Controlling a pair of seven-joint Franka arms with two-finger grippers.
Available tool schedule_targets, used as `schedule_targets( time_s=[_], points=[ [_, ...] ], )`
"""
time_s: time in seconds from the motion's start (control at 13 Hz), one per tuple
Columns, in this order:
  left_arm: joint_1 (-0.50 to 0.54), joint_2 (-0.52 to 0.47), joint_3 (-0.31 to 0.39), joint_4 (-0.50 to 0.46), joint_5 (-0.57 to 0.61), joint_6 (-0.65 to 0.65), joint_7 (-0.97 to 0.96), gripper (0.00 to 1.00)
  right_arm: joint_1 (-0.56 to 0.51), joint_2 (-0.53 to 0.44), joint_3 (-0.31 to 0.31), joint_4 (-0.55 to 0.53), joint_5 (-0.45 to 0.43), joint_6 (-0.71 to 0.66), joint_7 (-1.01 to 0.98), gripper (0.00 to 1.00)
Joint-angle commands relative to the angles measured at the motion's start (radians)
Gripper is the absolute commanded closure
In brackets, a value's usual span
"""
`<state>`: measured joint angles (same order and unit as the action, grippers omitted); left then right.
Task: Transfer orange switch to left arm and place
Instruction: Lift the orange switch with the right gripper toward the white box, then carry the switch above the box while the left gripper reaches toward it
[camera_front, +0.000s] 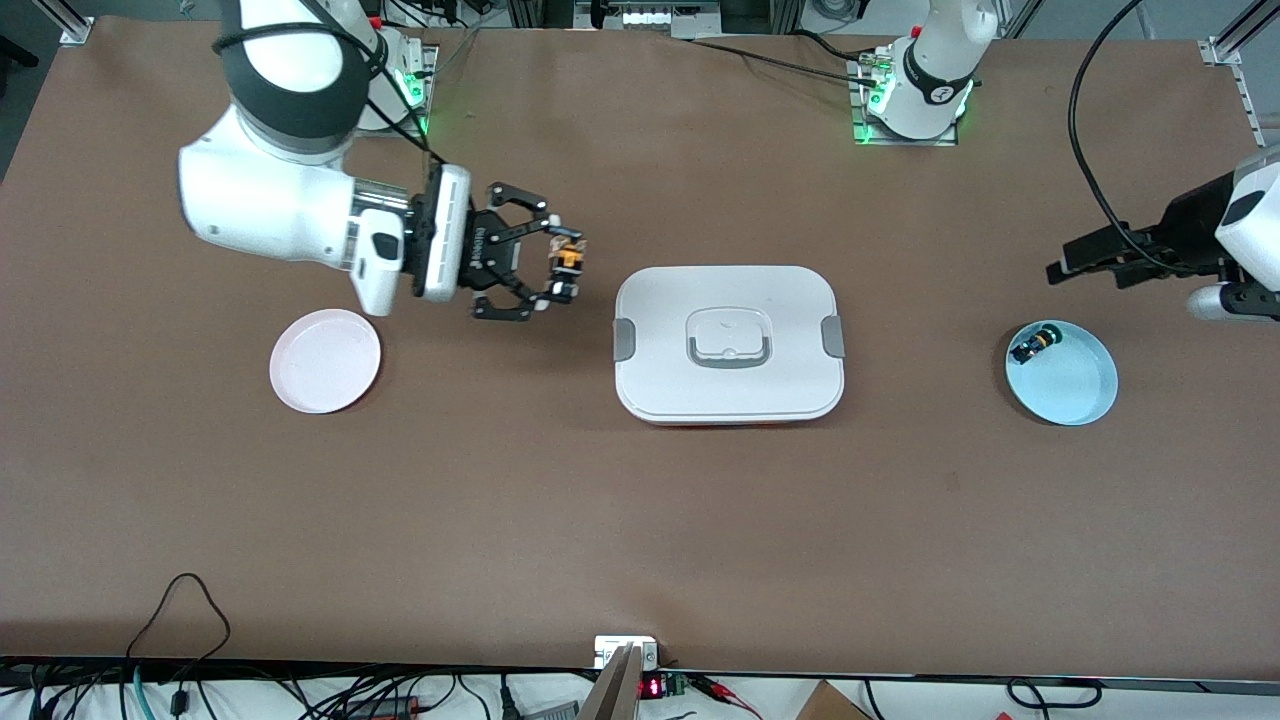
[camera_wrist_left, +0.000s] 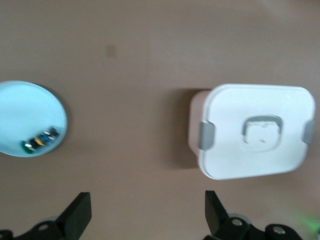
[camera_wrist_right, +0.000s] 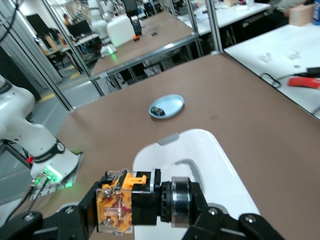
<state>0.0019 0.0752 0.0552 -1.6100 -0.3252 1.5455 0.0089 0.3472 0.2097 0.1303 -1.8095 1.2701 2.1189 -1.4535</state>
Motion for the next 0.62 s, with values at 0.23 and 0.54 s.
schedule_targets(
  time_s=[0.23,0.54],
  points=[
    [0.026,0.073,-0.011,0.004,-0.442,-0.301,0.008,0.00,0.084,0.079,-0.004,0.010,0.441,-0.005,-0.370,0.95],
    [0.015,0.107,-0.038,-0.111,-0.795,-0.289,0.017,0.00,0.119,0.108,-0.004,0.048,0.531,-0.004,-0.436,0.95]
  ],
)
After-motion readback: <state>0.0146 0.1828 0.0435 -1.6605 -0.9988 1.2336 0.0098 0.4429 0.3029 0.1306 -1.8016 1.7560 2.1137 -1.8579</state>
